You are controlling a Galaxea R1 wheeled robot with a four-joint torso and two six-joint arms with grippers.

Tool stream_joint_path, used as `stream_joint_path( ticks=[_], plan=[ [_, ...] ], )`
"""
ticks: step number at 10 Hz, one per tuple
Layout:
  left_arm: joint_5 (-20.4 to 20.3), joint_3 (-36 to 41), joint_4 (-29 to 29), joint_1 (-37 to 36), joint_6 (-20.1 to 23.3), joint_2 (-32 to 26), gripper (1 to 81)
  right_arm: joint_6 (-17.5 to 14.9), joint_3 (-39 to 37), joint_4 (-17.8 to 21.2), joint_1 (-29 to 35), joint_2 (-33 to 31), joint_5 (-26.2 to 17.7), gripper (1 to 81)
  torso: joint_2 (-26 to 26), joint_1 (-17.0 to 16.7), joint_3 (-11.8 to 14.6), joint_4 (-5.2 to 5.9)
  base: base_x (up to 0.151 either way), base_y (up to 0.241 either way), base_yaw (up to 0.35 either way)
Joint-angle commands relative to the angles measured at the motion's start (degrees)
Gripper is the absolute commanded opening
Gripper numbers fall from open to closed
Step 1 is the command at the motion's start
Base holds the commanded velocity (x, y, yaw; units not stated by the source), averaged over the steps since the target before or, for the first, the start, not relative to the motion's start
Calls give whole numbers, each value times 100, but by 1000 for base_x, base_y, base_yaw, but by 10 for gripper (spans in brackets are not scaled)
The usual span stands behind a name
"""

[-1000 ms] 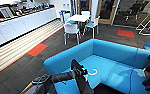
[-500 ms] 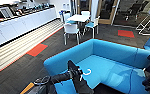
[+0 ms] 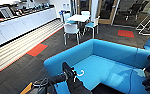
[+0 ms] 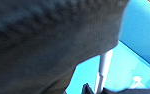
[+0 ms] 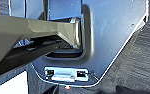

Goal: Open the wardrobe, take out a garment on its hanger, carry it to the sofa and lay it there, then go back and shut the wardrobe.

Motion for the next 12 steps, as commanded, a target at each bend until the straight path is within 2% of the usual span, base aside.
stream_joint_path(
  ticks=[1, 6, 7, 12],
  plan=[
    [212, 28, 241, -721, 110, -311, 10, -54, 76, -38, -33, 150, -454, 811, 0, 0, 0, 0, 0, 0, 0],
    [353, -68, 742, -466, 110, -276, 10, -54, 76, -38, -25, 150, -454, 811, 0, 0, 0, 0, 0, 0, 0],
    [353, -60, 847, -422, 110, -241, 811, -54, 76, -38, -25, 150, -454, 811, 0, 0, 0, 0, 0, 0, 0],
    [344, -77, 1252, -105, 110, -276, 811, -54, 76, -29, -25, 150, -445, 811, 0, 0, 0, 0, 0, 0, 0]
  ],
)
